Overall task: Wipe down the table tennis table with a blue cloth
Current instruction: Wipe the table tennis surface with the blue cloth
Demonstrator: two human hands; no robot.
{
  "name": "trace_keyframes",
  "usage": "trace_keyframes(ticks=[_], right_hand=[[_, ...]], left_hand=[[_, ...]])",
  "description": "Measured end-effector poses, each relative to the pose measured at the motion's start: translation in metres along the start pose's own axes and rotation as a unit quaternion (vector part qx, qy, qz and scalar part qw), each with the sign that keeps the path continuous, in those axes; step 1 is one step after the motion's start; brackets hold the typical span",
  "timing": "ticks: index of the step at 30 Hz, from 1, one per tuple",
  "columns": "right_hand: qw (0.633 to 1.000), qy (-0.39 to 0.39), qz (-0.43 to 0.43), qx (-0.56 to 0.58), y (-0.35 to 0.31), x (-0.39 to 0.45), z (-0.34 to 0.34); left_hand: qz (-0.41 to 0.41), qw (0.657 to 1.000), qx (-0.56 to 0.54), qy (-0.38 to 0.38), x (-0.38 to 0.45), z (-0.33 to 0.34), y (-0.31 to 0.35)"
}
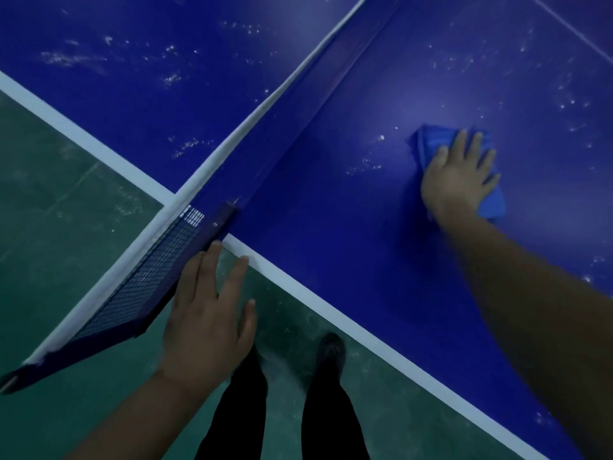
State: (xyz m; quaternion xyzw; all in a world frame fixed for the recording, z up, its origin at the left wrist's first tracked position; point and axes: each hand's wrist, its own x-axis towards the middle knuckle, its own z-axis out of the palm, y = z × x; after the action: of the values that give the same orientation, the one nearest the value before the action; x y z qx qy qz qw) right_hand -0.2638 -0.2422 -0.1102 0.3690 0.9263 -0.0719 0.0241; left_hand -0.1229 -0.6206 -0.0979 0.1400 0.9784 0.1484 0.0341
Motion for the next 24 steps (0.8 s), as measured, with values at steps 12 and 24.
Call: trace_keyframes(ticks=[12, 24], right_hand=[[0.983, -0.042, -0.173, -0.044, -0.056, 0.01, -0.002], [0.975, -0.057, -0.213, -0.04, -0.104, 0.016, -0.001]], left_hand=[[-0.032, 0.999, -0.005, 0.005, -0.013, -0.003, -0.004], [-0.025, 1.0, -0.011, -0.004, -0.012, -0.006, -0.012]])
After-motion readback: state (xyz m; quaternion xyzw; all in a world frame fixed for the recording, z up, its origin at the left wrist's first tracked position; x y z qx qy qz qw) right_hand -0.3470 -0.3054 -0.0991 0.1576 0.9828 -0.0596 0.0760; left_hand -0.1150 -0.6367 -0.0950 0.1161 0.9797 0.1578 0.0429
